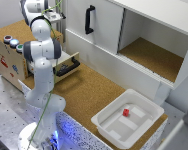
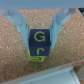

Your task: Place the grasped purple object in the drawer

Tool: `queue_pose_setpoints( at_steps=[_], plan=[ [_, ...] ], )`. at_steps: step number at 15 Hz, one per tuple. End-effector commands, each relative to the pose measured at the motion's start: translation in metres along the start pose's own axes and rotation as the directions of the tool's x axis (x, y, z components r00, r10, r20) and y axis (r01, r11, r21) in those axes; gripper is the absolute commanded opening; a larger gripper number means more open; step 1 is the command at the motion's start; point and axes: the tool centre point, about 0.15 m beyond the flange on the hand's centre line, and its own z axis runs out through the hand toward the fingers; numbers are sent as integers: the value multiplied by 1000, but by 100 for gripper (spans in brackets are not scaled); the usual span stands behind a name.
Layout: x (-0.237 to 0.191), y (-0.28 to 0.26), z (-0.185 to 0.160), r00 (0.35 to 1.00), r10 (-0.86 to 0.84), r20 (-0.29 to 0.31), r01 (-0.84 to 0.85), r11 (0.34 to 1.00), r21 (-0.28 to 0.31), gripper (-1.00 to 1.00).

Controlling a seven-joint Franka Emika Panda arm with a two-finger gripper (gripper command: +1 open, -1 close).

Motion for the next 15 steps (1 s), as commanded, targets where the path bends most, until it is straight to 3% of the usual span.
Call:
queue_pose_setpoints(
  at_steps=[1, 7, 9, 15],
  plan=[
    [-34, -5, 6, 987, 31, 157, -27, 999, -28, -100],
    [-95, -13, 36, 989, 65, 134, -68, 998, 16, -100],
    [-117, -12, 59, 987, 48, 151, -52, 998, 21, -100],
    [-166, -24, 90, 999, 31, 40, -33, 999, 40, -100]
  ],
)
